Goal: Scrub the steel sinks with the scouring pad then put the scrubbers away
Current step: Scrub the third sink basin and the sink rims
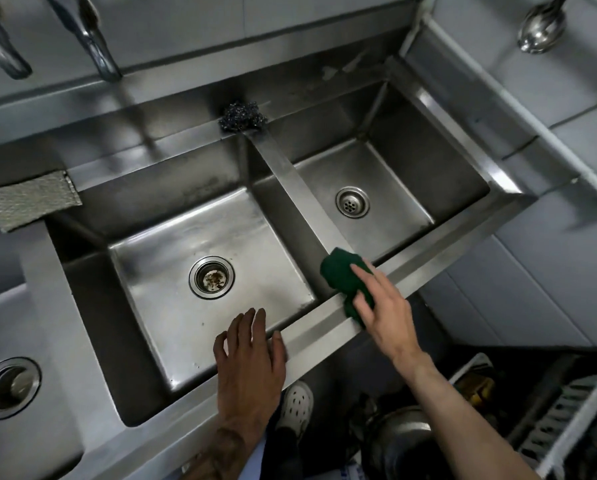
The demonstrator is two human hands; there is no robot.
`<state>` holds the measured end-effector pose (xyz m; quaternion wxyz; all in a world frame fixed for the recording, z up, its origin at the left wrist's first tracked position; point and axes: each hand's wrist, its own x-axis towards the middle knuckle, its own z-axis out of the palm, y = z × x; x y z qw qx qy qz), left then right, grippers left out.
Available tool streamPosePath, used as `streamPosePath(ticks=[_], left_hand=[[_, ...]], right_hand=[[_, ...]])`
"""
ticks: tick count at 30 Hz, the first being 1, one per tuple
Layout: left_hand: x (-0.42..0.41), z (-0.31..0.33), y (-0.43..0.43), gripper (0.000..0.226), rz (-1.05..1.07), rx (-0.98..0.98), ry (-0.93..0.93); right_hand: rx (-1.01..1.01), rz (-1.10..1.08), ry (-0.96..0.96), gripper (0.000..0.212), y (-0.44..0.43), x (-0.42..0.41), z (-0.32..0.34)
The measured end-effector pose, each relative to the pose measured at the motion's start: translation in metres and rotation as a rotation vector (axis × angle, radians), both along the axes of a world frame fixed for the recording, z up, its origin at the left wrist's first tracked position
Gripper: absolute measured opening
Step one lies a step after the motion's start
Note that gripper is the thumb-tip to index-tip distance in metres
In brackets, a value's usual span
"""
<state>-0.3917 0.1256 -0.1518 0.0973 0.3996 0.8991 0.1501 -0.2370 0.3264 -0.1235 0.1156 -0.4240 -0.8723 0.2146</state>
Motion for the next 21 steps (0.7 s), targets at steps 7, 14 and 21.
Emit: streamPosePath(ticks=[7, 14, 21], left_hand=[[-0.001, -0.003, -0.001, 0.052, -0.007, 0.048, -0.008], [-0.008, 0.001, -0.010, 0.049, 0.084, 0.231, -0.173], [-0.042, 0.009, -0.068, 0.050, 0.098, 0.204, -0.115]], right_hand=[[0.007, 0.103, 0.097, 0.047, -0.092, -0.022, -0.012], [0.001, -0.030, 0.008, 0.049, -0.033, -0.014, -0.007], [-0.038, -0.065, 0.107, 0.050, -0.115, -0.035, -0.008]])
